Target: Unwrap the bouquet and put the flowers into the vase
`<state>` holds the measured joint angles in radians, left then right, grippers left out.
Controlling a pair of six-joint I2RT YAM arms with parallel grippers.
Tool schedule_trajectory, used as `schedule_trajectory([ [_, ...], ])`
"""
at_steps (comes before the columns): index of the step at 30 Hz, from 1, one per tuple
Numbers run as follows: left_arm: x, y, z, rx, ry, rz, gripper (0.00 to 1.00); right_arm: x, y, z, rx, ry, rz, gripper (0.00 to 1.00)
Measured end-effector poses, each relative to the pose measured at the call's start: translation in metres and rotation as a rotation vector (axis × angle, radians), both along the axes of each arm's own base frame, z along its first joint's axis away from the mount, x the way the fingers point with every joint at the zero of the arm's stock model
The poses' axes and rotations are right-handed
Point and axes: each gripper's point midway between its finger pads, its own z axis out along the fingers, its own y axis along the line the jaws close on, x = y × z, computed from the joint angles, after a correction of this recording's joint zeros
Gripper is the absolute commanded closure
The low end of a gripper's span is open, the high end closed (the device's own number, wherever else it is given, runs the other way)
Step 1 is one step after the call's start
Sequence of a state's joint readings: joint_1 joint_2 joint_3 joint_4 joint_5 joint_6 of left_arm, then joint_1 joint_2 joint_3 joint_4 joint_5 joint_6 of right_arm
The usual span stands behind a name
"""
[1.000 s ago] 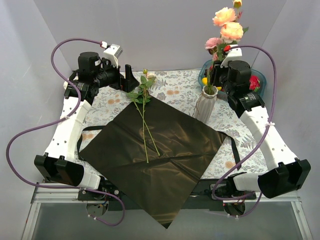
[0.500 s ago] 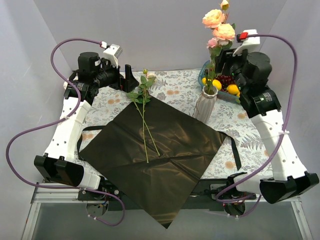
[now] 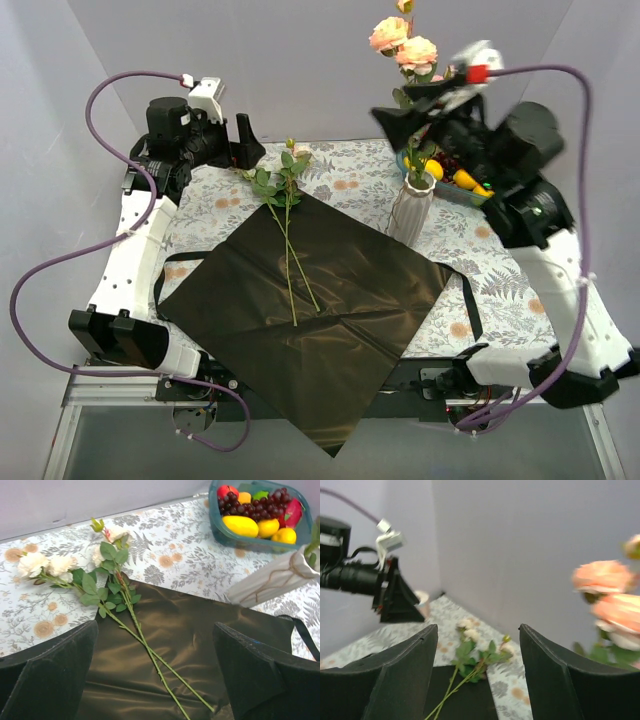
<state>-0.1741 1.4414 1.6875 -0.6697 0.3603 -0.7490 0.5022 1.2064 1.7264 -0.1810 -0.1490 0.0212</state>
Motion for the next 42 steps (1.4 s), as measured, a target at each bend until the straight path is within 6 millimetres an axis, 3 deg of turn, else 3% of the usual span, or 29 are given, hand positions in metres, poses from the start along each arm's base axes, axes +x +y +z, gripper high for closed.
schedule_trajectory([
  [2,0.003,0.005,0.003,-0.003,-0.007,0.02,0.02,0.004,0.041,-0.016,-0.053,0.06,0.074,0.26],
  [4,0.005,0.01,0.004,-0.004,-0.013,0.035,0.02,0.019,0.08,-0.035,-0.097,0.129,0.116,0.26],
  [5,0.006,0.01,0.005,-0.004,-0.015,0.037,0.02,0.032,0.098,-0.053,-0.119,0.168,0.124,0.27],
  [6,0.006,0.01,0.005,-0.004,-0.015,0.037,0.02,0.044,0.112,-0.082,-0.148,0.226,0.123,0.28],
  [8,0.006,0.011,0.006,-0.001,-0.021,0.041,0.02,0.061,0.134,-0.16,-0.237,0.368,0.103,0.32],
  [11,0.006,0.014,0.008,0.003,-0.031,0.052,0.02,0.065,0.154,-0.272,-0.39,0.571,0.078,0.37],
  [13,0.005,0.017,0.007,0.003,-0.037,0.061,0.02,0.063,0.168,-0.335,-0.461,0.687,0.074,0.4],
  [17,0.003,0.021,-0.003,0.007,-0.026,0.066,0.02,0.056,0.187,-0.408,-0.518,0.839,0.076,0.39],
  [20,0.003,0.022,-0.015,0.027,-0.008,0.059,0.02,0.066,0.198,-0.439,-0.529,0.894,0.044,0.36],
  [24,-0.004,0.023,-0.031,0.053,0.01,0.041,0.02,0.077,0.206,-0.464,-0.533,0.925,0.0,0.35],
  [27,-0.011,0.023,-0.034,0.064,0.01,0.024,0.02,0.088,0.213,-0.472,-0.516,0.931,-0.03,0.37],
  [32,-0.015,0.024,-0.023,0.079,-0.039,0.012,0.02,0.108,0.226,-0.477,-0.466,0.927,-0.077,0.41],
  [42,-0.018,0.025,-0.019,0.1,-0.07,0.003,0.02,0.121,0.23,-0.503,-0.434,0.958,-0.146,0.48],
])
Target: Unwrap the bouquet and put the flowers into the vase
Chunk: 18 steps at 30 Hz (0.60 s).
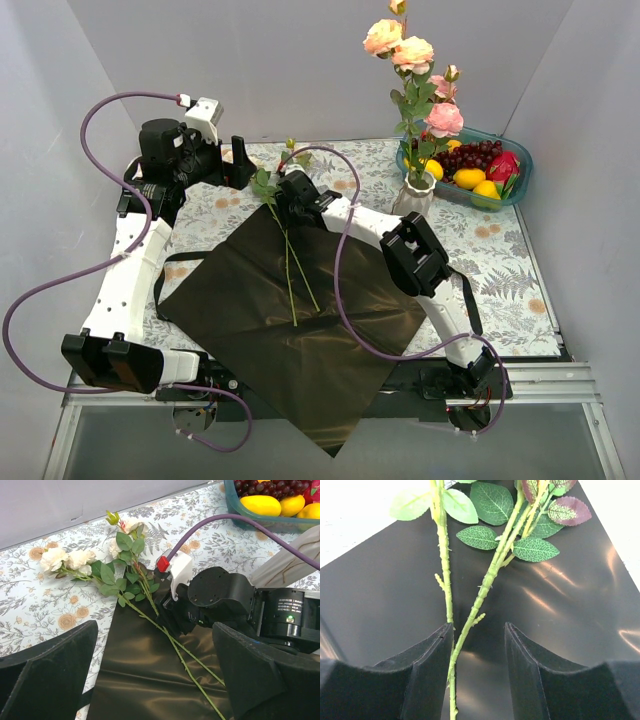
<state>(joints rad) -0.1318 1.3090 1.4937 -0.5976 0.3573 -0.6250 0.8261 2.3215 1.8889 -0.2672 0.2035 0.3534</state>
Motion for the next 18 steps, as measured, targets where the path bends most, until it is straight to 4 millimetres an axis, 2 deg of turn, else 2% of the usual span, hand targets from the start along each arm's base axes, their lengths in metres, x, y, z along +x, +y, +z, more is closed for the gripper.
schedule_trajectory([
  [7,-0.003,-0.001,0.001,0.0,-0.008,-0.009,0.02,0.0,-0.002,-0.024,-0.016,0.032,-0.035,0.49],
  [13,-0.006,-0.003,-0.003,-0.004,0.001,-0.021,0.02,0.008,0.004,-0.022,0.0,0.019,-0.055,0.53],
  [16,-0.007,-0.003,-0.003,-0.006,0.001,-0.025,0.02,0.009,0.004,-0.022,0.002,0.019,-0.064,0.61],
  [17,-0.007,-0.003,-0.003,-0.006,0.0,-0.026,0.02,0.01,0.004,-0.023,0.002,0.018,-0.067,0.69],
  [18,-0.007,-0.004,-0.004,-0.007,0.001,-0.028,0.02,0.01,0.004,-0.023,0.002,0.02,-0.069,0.73],
])
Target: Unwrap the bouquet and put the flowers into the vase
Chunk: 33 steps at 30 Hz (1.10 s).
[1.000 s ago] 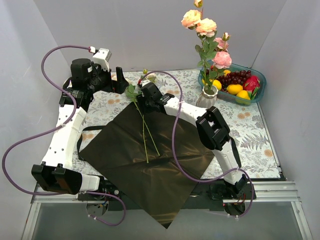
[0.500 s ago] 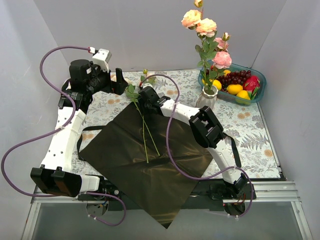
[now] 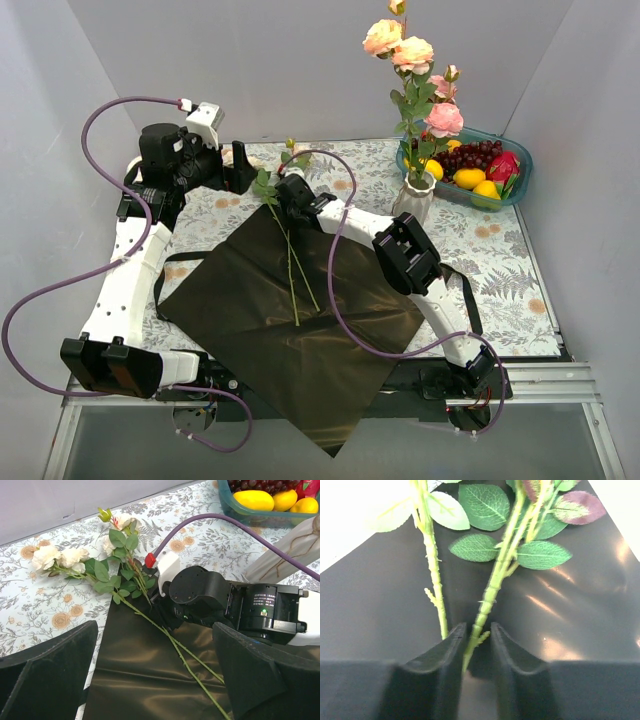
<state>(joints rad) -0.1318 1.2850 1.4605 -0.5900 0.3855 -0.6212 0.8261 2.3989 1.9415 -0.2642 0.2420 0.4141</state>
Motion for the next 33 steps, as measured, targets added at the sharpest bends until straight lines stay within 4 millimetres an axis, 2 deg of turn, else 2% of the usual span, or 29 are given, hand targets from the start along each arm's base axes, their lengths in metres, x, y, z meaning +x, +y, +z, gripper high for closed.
schedule_trajectory([
  [2,-0.001,0.0,-0.002,0.0,0.004,-0.001,0.02,0.001,-0.001,-0.002,-0.005,0.0,-0.009,0.84],
  [8,-0.002,0.0,-0.002,-0.001,0.005,-0.004,0.02,0.006,-0.004,-0.003,-0.037,-0.023,-0.039,0.99],
  [17,-0.005,-0.002,0.002,-0.007,-0.005,-0.014,0.02,0.006,-0.02,-0.001,-0.16,-0.11,-0.077,0.99],
  [20,-0.006,-0.002,0.003,-0.008,-0.008,-0.015,0.02,0.004,-0.028,0.016,-0.193,-0.14,-0.074,0.99],
  [22,-0.006,-0.002,0.007,-0.011,-0.012,-0.017,0.02,0.007,-0.031,0.043,-0.186,-0.182,-0.075,0.99],
  [24,-0.006,-0.003,0.014,-0.016,-0.02,-0.018,0.02,0.013,-0.033,0.083,-0.161,-0.242,-0.076,0.99],
  [27,-0.006,-0.002,0.03,-0.029,-0.05,-0.019,0.02,0.019,-0.036,0.168,-0.074,-0.371,-0.079,0.99],
  [29,-0.007,-0.001,0.043,-0.046,-0.068,-0.016,0.02,0.017,-0.045,0.239,0.009,-0.483,-0.082,0.99],
  [31,-0.009,0.002,0.058,-0.062,-0.091,-0.008,0.02,0.009,-0.058,0.305,0.103,-0.598,-0.087,0.99],
  [33,-0.01,0.004,0.076,-0.074,-0.126,-0.001,0.02,-0.007,-0.08,0.366,0.194,-0.709,-0.092,0.99],
])
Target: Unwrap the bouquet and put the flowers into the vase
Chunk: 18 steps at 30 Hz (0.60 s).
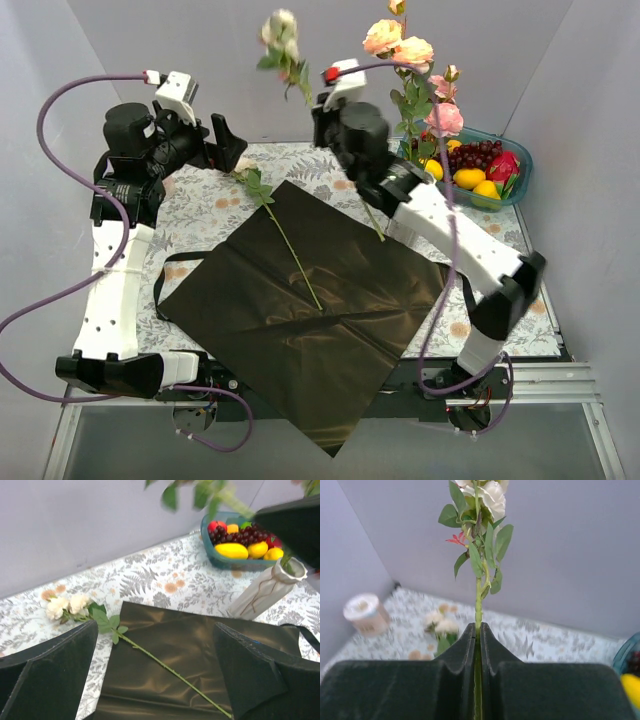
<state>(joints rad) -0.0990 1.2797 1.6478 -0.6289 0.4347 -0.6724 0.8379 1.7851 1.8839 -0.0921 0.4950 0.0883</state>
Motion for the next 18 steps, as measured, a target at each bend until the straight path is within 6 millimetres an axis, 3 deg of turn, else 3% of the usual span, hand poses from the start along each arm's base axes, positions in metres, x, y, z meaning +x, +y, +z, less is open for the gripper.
schedule_trajectory([
  [4,-0.004,0.002,0.029,-0.011,-0.068,0.006,0.02,-0.036,-0.046,0.109,0.158,-0.236,0.016,0.99],
  [8,-0.003,0.002,0.023,-0.011,-0.056,0.003,0.02,-0.08,-0.094,0.166,0.268,-0.449,0.019,0.99],
  [11,-0.003,-0.002,0.01,-0.012,-0.022,-0.019,0.02,-0.109,-0.116,0.18,0.329,-0.553,0.047,0.99],
  [14,-0.003,-0.008,0.003,-0.028,0.004,-0.05,0.02,-0.122,-0.109,0.19,0.374,-0.598,0.128,0.99],
  [16,-0.002,-0.013,0.001,-0.046,0.02,-0.074,0.02,-0.125,-0.095,0.178,0.397,-0.578,0.19,0.99],
  [18,-0.001,-0.018,-0.002,-0.065,0.039,-0.103,0.02,-0.124,-0.076,0.149,0.401,-0.522,0.249,0.99],
])
